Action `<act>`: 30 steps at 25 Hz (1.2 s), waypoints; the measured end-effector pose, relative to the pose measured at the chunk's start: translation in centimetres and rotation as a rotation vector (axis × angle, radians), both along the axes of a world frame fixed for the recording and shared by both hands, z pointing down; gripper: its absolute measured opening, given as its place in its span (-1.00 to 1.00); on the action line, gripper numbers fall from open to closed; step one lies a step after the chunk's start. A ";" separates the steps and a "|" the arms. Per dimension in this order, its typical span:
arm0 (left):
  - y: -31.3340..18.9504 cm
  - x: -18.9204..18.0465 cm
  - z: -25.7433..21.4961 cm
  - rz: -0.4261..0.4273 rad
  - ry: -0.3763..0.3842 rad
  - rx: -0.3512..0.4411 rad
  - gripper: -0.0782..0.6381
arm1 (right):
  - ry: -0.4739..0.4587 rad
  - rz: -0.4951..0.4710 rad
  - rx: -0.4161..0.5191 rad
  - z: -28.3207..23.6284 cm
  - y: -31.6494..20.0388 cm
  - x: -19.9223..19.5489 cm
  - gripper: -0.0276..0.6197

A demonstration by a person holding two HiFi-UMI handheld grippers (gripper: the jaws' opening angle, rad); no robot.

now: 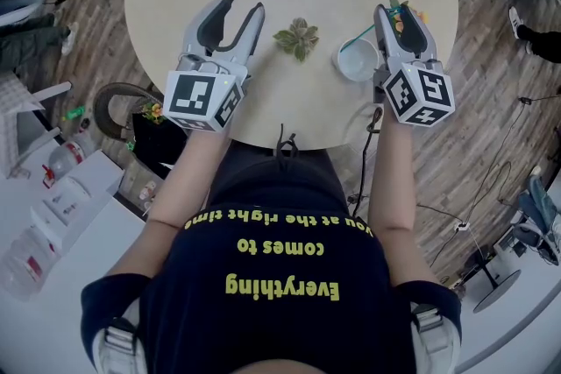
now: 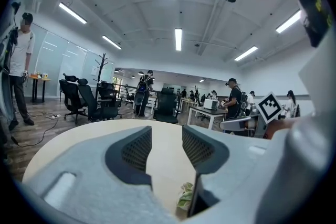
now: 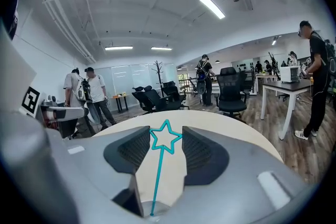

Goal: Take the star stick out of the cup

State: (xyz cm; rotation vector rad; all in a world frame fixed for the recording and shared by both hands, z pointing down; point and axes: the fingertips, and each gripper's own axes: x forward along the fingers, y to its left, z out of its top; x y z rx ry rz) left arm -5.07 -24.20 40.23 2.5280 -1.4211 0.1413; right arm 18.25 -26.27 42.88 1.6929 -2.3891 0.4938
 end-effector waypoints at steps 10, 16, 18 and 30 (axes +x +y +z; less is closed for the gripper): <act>1.1 0.1 -1.8 0.008 -0.008 0.036 -0.65 | 0.020 -0.002 0.053 -3.3 0.9 -0.2 -0.29; 1.8 0.1 -3.1 0.009 -0.007 0.059 -0.74 | 0.031 0.001 0.086 -5.4 1.8 -0.1 -0.29; 2.2 0.0 -3.6 0.008 -0.008 0.067 -0.76 | 0.035 0.000 0.095 -6.1 2.2 -0.2 -0.29; 3.6 -0.9 -5.3 -0.011 -0.006 0.101 -0.76 | 0.048 -0.020 0.178 -10.2 4.1 -0.9 -0.29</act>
